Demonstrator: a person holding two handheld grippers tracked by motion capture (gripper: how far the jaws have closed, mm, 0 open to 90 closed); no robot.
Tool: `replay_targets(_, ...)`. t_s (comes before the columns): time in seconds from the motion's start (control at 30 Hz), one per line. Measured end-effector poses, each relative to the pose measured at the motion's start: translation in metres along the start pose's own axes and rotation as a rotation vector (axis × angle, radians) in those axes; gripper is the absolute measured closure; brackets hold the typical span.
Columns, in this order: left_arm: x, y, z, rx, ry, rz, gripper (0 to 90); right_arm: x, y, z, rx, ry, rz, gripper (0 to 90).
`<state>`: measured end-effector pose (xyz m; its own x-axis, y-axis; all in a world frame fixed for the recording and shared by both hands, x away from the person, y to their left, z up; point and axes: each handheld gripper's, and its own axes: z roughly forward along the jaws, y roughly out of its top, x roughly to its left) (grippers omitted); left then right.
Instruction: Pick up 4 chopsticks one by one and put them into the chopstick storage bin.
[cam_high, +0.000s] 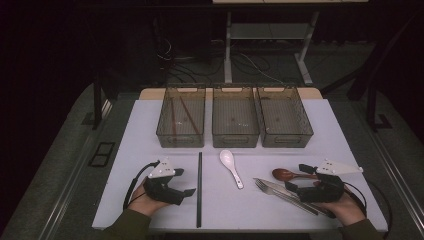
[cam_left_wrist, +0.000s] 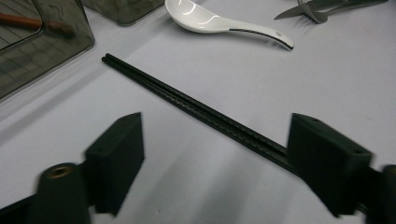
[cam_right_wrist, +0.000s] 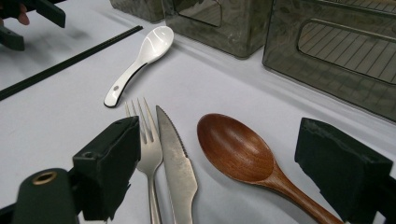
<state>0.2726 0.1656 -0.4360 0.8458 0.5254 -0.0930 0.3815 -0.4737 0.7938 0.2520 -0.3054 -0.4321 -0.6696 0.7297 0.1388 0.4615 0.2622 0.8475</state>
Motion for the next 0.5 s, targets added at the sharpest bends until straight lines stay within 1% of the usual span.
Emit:
replay_targets(0.03,-0.001,0.001,0.000,0.001,-0.006,0.004,31.2,0.000,0.000,0.001,0.001,-0.001,0.001,14.6)
replay_targets(0.07,-0.001,0.001,0.000,0.008,-0.012,0.009,34.9,0.001,0.001,0.001,0.003,-0.001,0.001,14.6)
replay_targets(0.1,-0.002,0.002,0.001,0.010,-0.015,0.006,37.3,0.001,0.001,0.002,0.003,-0.003,-0.008,14.7)
replay_targets(0.2,-0.003,0.005,0.006,0.027,-0.007,-0.006,40.8,0.002,0.000,0.004,0.012,-0.005,-0.016,14.7)
replay_targets(0.23,-0.003,0.006,0.008,0.035,-0.002,-0.001,42.1,0.001,0.000,0.004,0.014,-0.006,-0.017,14.7)
replay_targets(0.33,-0.001,0.013,0.014,0.036,0.026,-0.003,45.3,0.001,0.000,0.004,0.011,-0.006,-0.014,14.6)
replay_targets(0.43,0.005,0.018,0.021,0.037,0.064,-0.026,46.8,0.000,0.000,0.003,0.011,-0.011,-0.010,14.7)
replay_targets(0.5,0.010,0.022,0.025,0.055,0.088,-0.034,46.8,0.000,0.000,0.003,0.006,-0.012,-0.009,14.7)
